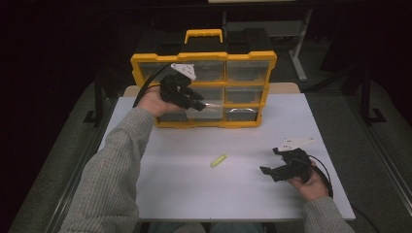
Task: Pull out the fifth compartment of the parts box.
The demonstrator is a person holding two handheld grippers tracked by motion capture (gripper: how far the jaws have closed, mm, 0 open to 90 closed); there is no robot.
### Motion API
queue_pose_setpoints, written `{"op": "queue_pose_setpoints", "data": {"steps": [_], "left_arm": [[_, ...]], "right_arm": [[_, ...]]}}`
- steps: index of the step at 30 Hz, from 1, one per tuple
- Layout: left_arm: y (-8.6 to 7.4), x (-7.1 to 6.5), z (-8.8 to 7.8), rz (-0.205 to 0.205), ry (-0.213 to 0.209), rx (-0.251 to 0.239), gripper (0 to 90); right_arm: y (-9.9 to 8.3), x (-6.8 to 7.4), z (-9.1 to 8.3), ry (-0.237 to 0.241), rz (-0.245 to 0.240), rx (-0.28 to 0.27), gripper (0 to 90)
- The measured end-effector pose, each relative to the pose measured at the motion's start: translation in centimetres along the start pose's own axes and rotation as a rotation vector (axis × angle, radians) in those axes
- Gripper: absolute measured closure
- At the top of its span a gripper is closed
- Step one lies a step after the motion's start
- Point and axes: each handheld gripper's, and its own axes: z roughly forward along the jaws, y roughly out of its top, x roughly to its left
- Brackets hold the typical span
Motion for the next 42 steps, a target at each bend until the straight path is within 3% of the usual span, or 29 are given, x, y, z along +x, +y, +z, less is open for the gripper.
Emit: {"op": "queue_pose_setpoints", "data": {"steps": [23,27,33,36,42], "left_arm": [[-0.4,0.2,0.6,0.004,-0.007,0.007,69.3],[-0.4,0.2,0.4,0.021,-0.011,0.019,70.0],[-0.5,-0.2,0.3,0.045,-0.050,0.018,73.0],[-0.5,-0.6,0.3,0.049,-0.041,0.020,73.2],[-1.1,-0.9,0.0,0.045,-0.066,-0.005,72.9]], "right_arm": [[0.0,0.1,0.0,0.003,-0.003,0.002,13.7],[0.0,0.2,0.0,0.002,-0.005,0.004,13.7],[-0.1,0.3,-0.1,0.004,-0.002,0.004,13.7],[-0.1,0.3,-0.1,0.005,-0.005,0.006,13.7],[-0.1,0.5,0.0,0.004,-0.006,0.008,13.7]]}}
